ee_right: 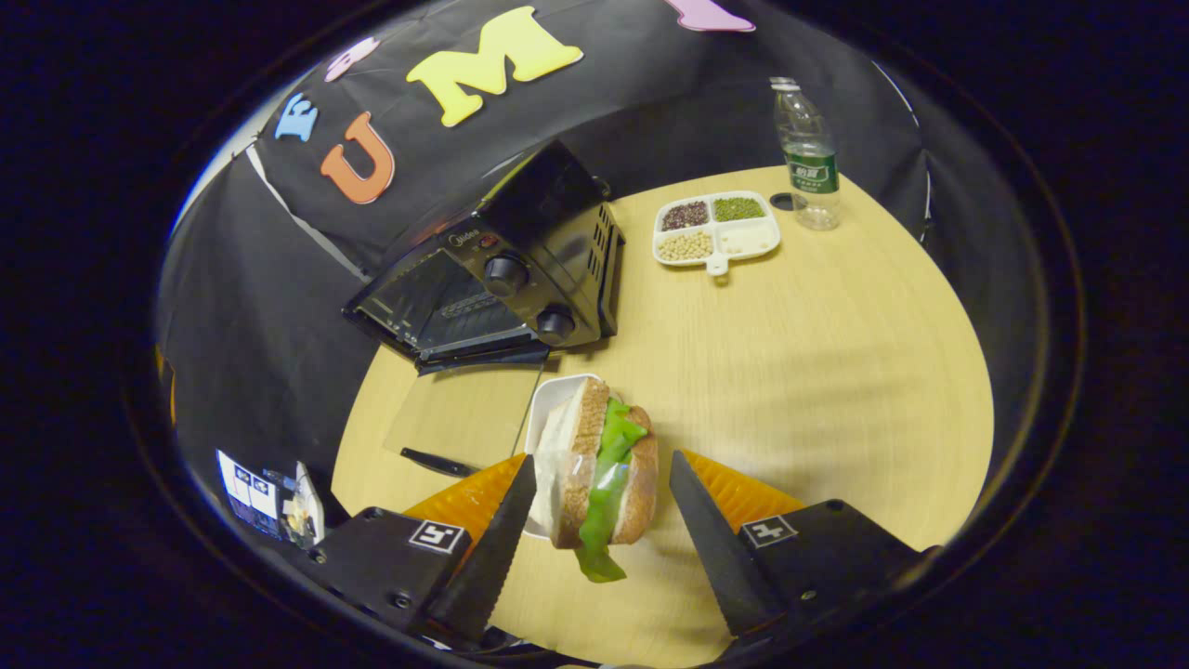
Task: Open the electric oven with the left hand, put the food in, and close the electric oven.
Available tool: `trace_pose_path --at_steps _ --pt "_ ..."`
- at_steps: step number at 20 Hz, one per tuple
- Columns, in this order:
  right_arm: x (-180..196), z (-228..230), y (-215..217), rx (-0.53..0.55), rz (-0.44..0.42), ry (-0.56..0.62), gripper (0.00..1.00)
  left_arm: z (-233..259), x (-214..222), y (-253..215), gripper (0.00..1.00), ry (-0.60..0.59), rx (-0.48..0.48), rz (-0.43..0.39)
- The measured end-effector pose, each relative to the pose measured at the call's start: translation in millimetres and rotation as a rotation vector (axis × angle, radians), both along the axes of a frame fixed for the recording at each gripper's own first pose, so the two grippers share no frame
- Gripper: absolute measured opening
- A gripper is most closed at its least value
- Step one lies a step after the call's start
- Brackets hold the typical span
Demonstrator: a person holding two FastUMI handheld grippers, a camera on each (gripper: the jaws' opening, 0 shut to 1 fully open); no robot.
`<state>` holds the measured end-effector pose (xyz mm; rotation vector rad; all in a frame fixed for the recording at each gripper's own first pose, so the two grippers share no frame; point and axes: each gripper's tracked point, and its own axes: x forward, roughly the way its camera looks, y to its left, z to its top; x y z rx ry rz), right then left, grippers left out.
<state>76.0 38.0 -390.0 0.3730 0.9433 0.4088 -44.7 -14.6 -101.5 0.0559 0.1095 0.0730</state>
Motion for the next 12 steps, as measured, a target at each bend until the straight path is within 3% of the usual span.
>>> trace_pose_path --at_steps 5,6,7,12 --pt "-4.1 -17.0 17.0 0.145 0.029 0.196 0.71 2.2 4.4 -5.5 0.95 0.012 0.016 0.005" --pt "-2.8 -18.5 18.5 0.164 0.025 0.211 0.68 1.4 4.8 -6.4 0.95 0.016 0.018 0.005" --pt "-1.1 -17.5 17.4 0.172 0.018 0.21 0.59 0.7 4.0 -8.5 0.95 0.019 0.02 0.005" --pt "-5.9 -12.5 20.7 0.215 0.019 0.219 0.41 -4.0 5.6 -13.4 0.95 0.034 0.015 -0.002"
